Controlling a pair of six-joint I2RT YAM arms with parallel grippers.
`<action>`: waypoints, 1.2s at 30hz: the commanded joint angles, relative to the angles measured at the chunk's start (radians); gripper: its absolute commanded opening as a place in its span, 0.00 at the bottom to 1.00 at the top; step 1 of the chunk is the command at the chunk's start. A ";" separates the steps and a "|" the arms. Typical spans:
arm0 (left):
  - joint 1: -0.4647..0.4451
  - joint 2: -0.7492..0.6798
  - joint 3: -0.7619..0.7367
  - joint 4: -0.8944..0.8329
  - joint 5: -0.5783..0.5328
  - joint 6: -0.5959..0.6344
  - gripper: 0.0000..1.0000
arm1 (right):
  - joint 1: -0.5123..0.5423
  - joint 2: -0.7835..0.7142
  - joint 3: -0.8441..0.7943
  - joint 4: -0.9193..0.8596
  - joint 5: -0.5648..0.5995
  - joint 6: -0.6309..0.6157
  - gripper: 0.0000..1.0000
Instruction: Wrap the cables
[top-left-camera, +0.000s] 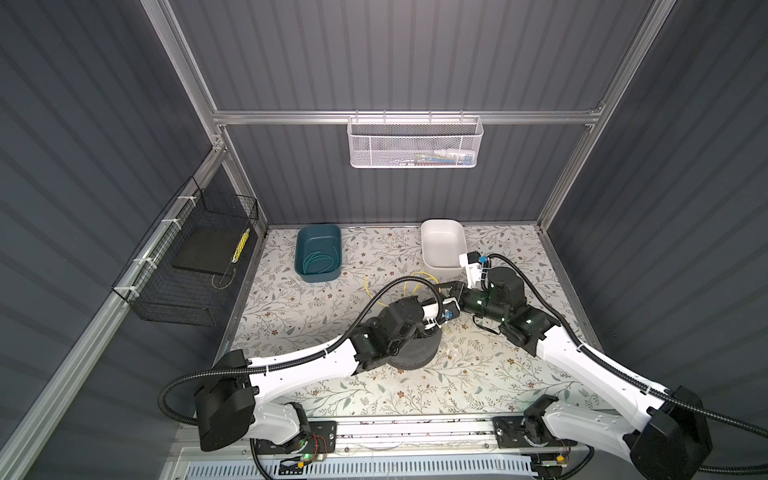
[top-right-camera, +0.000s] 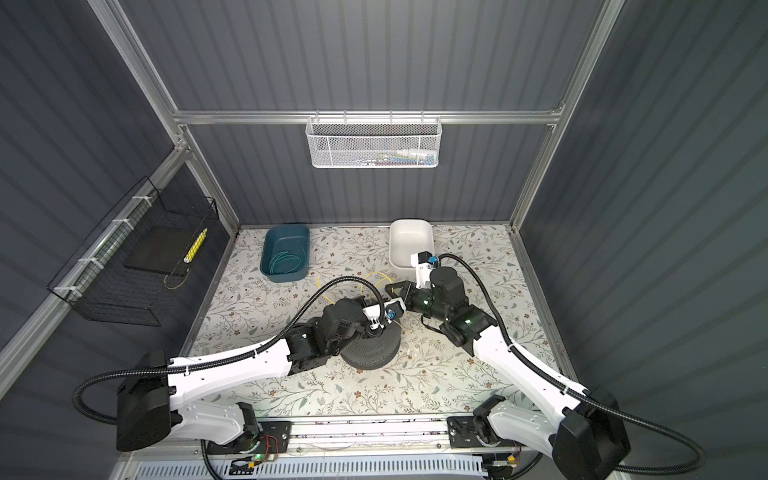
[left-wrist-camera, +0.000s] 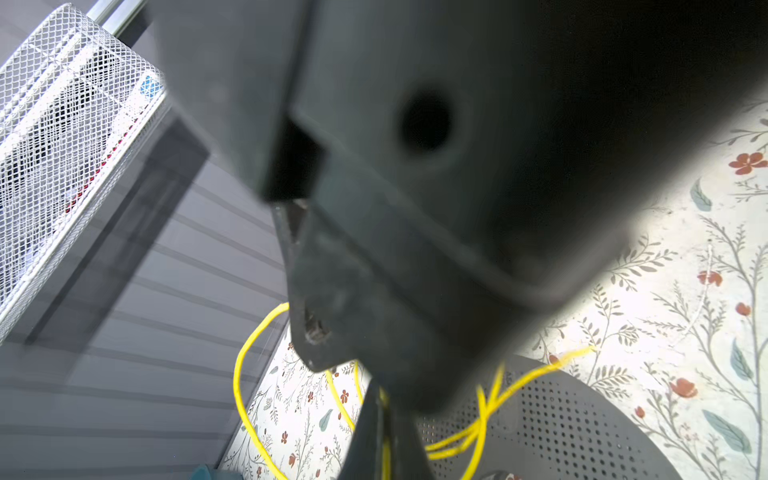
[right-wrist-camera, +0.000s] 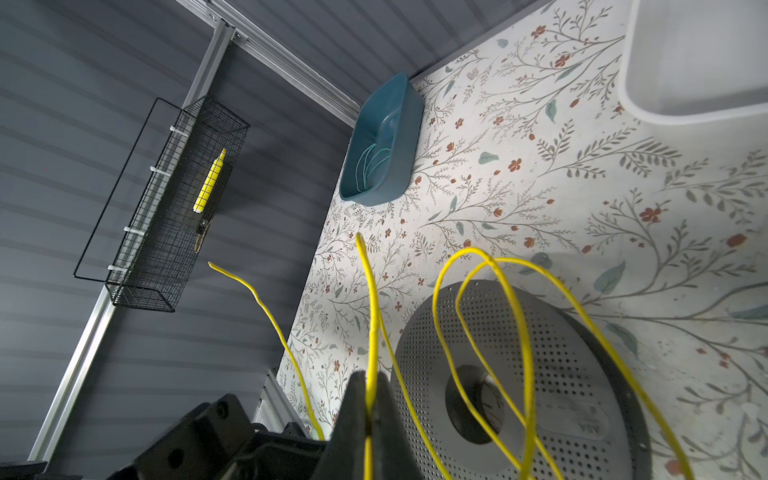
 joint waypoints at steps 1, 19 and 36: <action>0.000 -0.022 0.007 -0.029 -0.020 0.002 0.00 | 0.005 -0.027 0.020 -0.004 -0.031 -0.007 0.00; 0.001 -0.102 -0.125 0.230 -0.065 -0.116 0.00 | -0.092 -0.161 0.023 -0.163 0.107 -0.021 0.44; 0.000 -0.099 -0.138 0.293 -0.038 -0.117 0.00 | -0.087 0.043 -0.034 0.022 -0.083 0.099 0.21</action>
